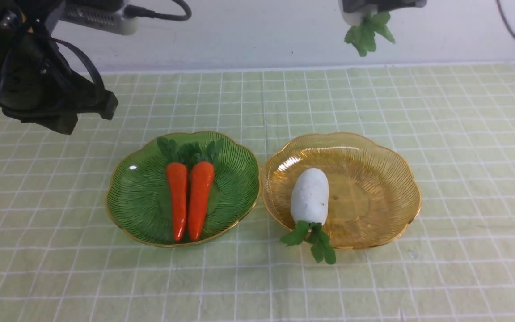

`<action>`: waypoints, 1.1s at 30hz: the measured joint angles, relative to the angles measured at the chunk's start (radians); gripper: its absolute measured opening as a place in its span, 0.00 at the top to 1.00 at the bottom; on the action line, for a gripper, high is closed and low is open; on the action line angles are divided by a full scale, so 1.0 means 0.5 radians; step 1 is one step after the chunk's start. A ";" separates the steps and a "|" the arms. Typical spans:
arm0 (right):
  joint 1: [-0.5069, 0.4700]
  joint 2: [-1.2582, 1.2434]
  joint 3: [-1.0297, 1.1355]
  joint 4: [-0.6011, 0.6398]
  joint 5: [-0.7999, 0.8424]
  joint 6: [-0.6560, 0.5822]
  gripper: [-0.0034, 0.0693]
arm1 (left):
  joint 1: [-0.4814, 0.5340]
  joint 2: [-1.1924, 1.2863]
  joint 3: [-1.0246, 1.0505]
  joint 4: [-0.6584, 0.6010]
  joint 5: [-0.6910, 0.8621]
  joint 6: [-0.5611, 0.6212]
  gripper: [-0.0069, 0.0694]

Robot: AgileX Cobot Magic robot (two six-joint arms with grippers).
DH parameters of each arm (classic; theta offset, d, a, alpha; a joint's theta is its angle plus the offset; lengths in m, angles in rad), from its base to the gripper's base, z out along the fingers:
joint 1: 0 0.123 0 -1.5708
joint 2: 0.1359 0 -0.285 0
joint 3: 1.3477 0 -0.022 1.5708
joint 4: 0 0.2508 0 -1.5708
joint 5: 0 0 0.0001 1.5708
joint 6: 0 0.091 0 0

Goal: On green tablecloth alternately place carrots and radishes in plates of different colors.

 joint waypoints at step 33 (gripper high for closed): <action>0.105 -0.924 1.373 -0.163 -0.059 0.138 0.34 | 0.000 -0.726 0.000 -0.248 0.034 0.105 0.92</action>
